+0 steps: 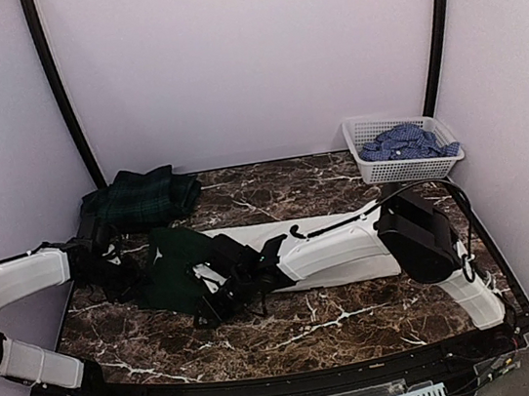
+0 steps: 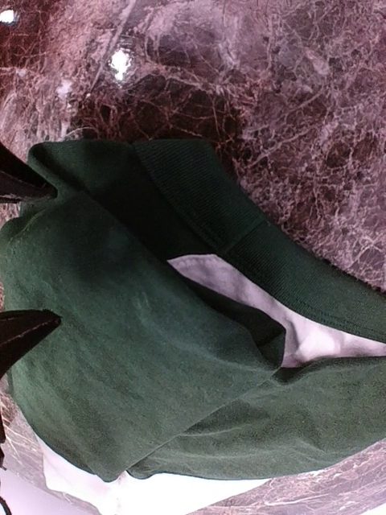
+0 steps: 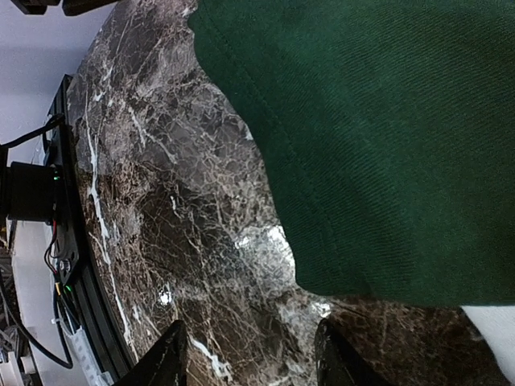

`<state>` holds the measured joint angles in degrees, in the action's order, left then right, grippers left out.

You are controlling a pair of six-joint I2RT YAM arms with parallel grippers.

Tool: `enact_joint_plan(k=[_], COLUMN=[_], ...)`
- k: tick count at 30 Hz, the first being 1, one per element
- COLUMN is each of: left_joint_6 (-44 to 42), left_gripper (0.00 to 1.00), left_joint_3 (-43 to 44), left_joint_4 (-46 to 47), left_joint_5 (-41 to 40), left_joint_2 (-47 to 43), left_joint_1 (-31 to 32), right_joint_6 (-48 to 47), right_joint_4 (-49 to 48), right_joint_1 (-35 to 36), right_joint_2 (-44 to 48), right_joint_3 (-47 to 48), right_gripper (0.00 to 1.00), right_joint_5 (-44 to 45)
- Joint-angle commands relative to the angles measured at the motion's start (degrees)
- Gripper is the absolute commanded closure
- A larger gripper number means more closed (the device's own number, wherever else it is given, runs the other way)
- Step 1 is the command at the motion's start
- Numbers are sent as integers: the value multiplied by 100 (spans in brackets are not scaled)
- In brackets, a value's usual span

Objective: Fold and stack the mixed laundry pile
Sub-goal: Adjust the rectangle-folded T-shirt at the center of the board.

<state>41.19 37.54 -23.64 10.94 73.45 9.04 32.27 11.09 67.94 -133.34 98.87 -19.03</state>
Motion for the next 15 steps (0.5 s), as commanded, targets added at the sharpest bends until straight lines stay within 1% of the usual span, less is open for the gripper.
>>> enact_joint_plan(k=[1, 4, 7, 9, 11, 15], left_joint_6=[-39, -42, -23, -9, 2, -7], left_gripper=[55, 55, 56, 56, 57, 57], left_joint_3=[-105, -119, -178, -219, -228, -221], left_joint_4=[-52, -37, 42, 98, 136, 144], left_joint_5=[-47, 4, 90, 119, 150, 160], left_joint_2=[-220, -211, -185, -154, -128, -139], left_joint_1=[-124, -163, -181, -184, -194, -195], right_joint_6=[134, 157, 253, 319, 420, 687], right_joint_4=[-245, -167, -215, -46, 163, 296], right_joint_1=[57, 49, 11, 5, 8, 33], right_joint_2=[-301, -421, -418, -420, -362, -105], right_joint_3=[360, 510, 431, 446, 460, 146], right_gripper=[50, 52, 55, 56, 53, 50], right_joint_5=[266, 409, 517, 659, 870, 1268])
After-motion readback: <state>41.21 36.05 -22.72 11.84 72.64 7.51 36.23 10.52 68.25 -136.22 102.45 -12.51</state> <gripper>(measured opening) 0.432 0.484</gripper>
